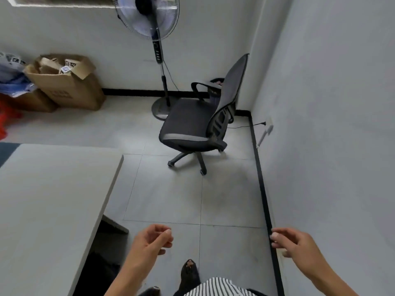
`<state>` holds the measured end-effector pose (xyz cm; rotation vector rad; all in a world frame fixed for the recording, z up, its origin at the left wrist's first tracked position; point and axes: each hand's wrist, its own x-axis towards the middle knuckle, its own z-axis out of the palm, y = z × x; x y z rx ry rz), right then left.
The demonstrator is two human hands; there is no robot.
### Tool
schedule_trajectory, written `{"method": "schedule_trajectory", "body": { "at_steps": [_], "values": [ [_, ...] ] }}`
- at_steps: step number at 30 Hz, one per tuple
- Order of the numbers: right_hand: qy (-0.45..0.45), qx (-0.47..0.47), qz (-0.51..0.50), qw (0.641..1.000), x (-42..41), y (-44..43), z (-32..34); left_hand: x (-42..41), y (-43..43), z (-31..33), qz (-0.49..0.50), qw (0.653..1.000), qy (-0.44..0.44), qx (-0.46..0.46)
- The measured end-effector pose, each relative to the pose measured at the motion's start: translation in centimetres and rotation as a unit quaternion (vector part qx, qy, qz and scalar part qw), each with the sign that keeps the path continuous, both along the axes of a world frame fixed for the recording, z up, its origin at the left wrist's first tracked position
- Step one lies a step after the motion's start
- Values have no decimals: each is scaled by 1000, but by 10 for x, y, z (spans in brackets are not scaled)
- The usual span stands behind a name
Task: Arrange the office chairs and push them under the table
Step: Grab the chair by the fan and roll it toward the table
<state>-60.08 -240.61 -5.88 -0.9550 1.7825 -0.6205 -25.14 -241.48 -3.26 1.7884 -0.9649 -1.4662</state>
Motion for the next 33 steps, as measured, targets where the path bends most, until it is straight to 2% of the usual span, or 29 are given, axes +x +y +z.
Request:
{"method": "schedule_trajectory", "body": {
  "at_steps": [5,9,13,19,25,33],
  "values": [
    [-13,-12,-82,996,-15,-48,11,-19,-118,15,-96,995,-12,-23],
    [-18,7,-129,991,-43,-87,-4,-58,-193,14,-129,991,-6,-36],
    [-31,12,-158,987,-84,-162,-22,-106,-262,13,-132,990,-10,-50],
    [-42,-42,-113,992,-133,-322,-4,-167,-365,31,-88,993,-8,-78],
    [-33,-100,-11,994,-149,-471,30,-217,-463,29,-56,992,-20,-108],
    [2,-134,69,989,-139,-615,31,-266,-587,-24,-65,980,-146,-121]
  ]
}}
